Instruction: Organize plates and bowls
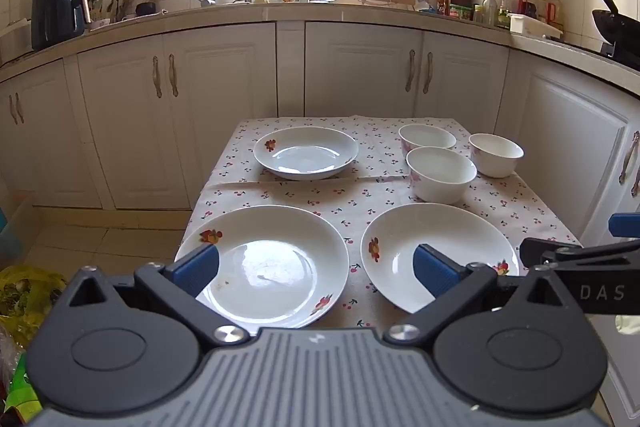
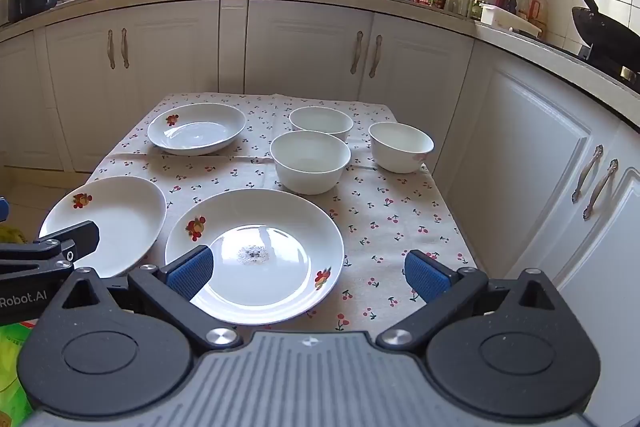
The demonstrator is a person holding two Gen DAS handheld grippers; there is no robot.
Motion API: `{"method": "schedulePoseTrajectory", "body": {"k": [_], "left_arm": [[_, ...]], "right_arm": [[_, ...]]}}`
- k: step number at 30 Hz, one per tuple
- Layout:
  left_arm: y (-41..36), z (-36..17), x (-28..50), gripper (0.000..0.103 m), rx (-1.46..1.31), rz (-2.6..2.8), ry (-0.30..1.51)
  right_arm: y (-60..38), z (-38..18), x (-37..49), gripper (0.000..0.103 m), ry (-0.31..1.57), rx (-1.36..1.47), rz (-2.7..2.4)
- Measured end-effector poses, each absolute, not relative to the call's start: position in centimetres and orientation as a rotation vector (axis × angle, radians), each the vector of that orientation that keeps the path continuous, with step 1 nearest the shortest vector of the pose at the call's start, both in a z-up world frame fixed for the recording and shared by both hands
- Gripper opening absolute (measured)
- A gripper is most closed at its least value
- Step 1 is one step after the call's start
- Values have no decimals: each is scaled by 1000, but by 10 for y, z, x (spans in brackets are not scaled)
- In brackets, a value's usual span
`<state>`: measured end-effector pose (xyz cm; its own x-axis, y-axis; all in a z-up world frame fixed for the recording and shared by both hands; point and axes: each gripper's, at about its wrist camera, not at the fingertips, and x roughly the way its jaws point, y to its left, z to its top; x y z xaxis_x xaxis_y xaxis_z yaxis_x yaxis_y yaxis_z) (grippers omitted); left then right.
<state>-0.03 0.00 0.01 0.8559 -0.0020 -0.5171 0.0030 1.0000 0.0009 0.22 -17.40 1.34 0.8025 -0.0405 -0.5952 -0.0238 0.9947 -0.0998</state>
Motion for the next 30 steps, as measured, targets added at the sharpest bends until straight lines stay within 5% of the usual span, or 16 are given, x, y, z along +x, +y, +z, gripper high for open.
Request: {"method": "schedulePoseTrajectory", "body": {"k": [30], "left_arm": [[0,1,-2,102,-2,-7,547]], "right_arm": [[-174,14,0,103,640,-110,-11]]}}
